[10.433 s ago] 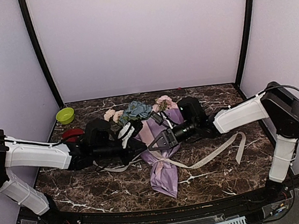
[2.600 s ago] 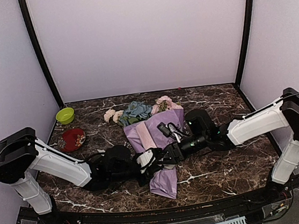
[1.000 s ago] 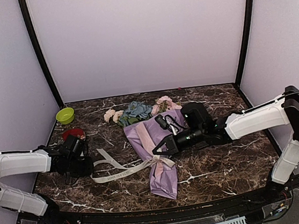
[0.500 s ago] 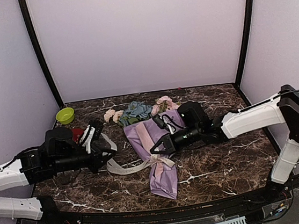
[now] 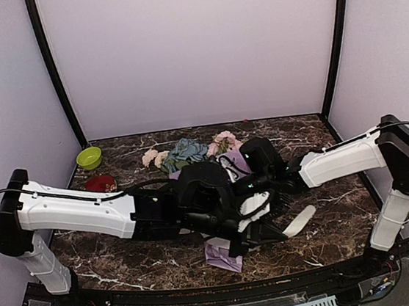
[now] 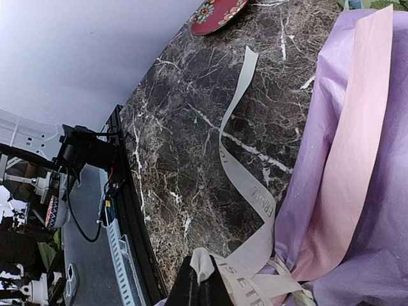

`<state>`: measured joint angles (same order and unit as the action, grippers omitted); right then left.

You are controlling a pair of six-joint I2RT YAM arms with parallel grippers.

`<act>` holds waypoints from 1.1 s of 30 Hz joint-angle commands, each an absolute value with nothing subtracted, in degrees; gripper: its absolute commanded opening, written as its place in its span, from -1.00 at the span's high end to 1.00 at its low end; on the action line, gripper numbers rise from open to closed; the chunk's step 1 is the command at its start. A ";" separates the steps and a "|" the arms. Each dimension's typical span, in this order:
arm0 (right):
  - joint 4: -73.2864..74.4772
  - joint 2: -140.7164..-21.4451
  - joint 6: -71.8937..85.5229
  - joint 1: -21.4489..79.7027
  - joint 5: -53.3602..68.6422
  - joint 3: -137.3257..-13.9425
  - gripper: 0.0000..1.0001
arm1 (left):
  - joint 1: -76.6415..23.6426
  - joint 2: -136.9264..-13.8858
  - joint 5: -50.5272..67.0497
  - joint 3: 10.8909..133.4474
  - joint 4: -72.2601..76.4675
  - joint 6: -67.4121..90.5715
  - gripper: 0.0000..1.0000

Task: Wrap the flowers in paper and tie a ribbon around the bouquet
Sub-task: Cross the half-tied ribbon over the folded bouquet.

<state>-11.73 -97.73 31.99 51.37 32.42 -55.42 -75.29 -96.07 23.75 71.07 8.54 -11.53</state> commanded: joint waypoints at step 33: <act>-8.68 -98.52 30.94 51.44 32.35 -60.07 1.00 | -63.64 -72.84 -8.01 43.61 31.16 -5.63 -0.25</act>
